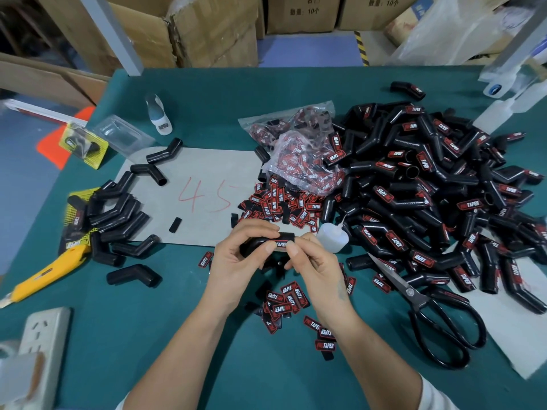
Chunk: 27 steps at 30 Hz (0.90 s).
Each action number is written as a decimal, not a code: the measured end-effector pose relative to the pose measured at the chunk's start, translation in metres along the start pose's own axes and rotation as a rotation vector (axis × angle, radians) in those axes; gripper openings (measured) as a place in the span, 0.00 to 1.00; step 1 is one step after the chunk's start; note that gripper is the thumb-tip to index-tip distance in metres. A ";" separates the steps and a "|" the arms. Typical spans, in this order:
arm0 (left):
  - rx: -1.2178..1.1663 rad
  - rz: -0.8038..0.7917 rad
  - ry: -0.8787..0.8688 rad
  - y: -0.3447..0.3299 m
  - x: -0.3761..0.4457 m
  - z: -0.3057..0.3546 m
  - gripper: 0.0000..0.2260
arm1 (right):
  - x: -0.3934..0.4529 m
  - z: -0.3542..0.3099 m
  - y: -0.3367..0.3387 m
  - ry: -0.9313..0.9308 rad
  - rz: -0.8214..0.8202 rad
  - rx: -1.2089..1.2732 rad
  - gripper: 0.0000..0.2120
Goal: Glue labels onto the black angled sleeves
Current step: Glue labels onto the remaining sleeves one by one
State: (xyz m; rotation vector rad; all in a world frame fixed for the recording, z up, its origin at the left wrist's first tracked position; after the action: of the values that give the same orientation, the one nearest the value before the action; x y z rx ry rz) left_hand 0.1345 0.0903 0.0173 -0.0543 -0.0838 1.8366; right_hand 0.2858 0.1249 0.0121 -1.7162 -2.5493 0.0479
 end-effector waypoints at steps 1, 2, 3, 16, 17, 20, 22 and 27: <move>0.018 0.002 -0.008 0.001 -0.001 0.000 0.06 | 0.000 0.000 0.000 0.003 -0.006 -0.003 0.12; 0.036 0.004 -0.013 0.001 -0.001 0.000 0.05 | 0.000 0.000 0.000 0.003 -0.003 0.004 0.14; 0.053 0.008 -0.015 0.001 -0.001 0.000 0.05 | 0.000 -0.001 0.000 0.000 0.002 0.015 0.15; -0.040 -0.010 0.041 0.000 -0.001 -0.008 0.03 | -0.001 0.003 0.004 0.002 0.062 0.054 0.07; -0.028 -0.007 0.035 0.000 -0.001 -0.007 0.03 | -0.001 0.003 0.004 -0.010 0.062 0.052 0.07; 0.159 0.039 -0.127 0.001 -0.004 0.002 0.04 | -0.001 0.008 0.005 -0.065 0.052 0.087 0.08; 0.340 0.077 -0.302 -0.002 -0.007 0.009 0.05 | -0.001 0.012 0.004 -0.104 0.016 0.143 0.10; 0.409 0.137 -0.344 0.000 -0.004 0.009 0.05 | -0.004 0.020 0.001 -0.232 -0.044 0.285 0.20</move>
State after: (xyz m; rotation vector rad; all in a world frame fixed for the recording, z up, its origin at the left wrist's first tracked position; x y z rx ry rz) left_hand 0.1352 0.0859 0.0266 0.5551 0.0574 1.9506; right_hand 0.2863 0.1219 -0.0076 -1.6277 -2.5759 0.6105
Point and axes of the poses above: each hand's wrist, its own x-axis towards the middle knuckle, its own y-axis out of the back of the hand, z = x × y, the point moved 6 cm from there along x, towards the middle knuckle, and after that the axes turned 6 degrees about y, right-handed, at the moved point
